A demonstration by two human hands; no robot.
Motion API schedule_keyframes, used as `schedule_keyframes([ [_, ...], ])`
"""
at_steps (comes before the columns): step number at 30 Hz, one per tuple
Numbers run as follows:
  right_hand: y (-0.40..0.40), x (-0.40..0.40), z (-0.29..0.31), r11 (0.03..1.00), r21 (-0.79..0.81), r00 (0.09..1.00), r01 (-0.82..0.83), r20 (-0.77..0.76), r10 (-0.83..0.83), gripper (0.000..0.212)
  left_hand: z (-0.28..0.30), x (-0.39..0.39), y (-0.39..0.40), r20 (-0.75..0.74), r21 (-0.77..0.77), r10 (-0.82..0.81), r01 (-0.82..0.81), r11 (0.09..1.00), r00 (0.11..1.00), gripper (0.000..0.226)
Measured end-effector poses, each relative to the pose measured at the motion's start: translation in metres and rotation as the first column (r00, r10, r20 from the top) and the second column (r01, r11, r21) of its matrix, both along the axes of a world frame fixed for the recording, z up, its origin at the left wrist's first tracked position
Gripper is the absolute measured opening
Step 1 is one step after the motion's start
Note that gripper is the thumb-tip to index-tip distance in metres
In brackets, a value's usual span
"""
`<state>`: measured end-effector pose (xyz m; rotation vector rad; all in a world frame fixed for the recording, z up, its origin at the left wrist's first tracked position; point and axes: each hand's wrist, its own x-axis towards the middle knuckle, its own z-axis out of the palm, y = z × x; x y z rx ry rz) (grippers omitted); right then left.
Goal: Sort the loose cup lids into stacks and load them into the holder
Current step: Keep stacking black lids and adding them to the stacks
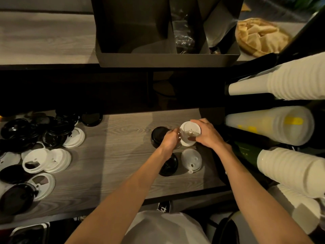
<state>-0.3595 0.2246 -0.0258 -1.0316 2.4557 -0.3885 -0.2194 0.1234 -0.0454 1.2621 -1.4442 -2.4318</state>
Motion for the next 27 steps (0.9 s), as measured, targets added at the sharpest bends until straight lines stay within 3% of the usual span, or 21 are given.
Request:
schedule_keyframes([
  [8,0.000,0.003,-0.008,1.000,0.009,1.000,0.011,-0.022,-0.011,0.082,-0.002,-0.001,0.000,0.017,-0.009,-0.007,0.008,1.000,1.000,0.041],
  [12,-0.004,0.017,0.003,0.996,0.088,0.997,-0.018,-0.069,0.024,0.089,0.017,0.018,-0.011,-0.003,-0.001,0.032,-0.032,0.999,0.999,0.039],
  [14,-0.014,0.033,0.008,0.999,-0.034,0.998,0.015,-0.061,-0.017,0.089,0.031,0.044,-0.022,-0.042,-0.031,0.060,-0.062,0.998,0.997,0.027],
  [17,-0.044,0.071,0.016,0.957,-0.285,0.999,0.050,0.011,-0.049,0.076,0.042,0.098,-0.050,-0.045,-0.178,0.102,-0.108,0.978,0.994,0.028],
  [20,-0.086,0.120,0.015,0.921,-0.382,0.992,-0.075,0.065,0.108,0.061,0.042,0.159,-0.081,-0.013,-0.241,0.239,-0.236,0.942,0.971,0.021],
  [24,-0.142,0.180,0.010,0.900,-0.304,0.922,-0.312,0.130,0.364,0.060,0.028,0.230,-0.113,0.073,-0.278,0.426,-0.392,0.877,0.902,0.018],
  [27,-0.190,0.217,0.009,0.863,-0.272,0.877,-0.426,0.110,0.468,0.065,0.022,0.268,-0.132,0.118,-0.275,0.521,-0.477,0.835,0.845,0.025],
])
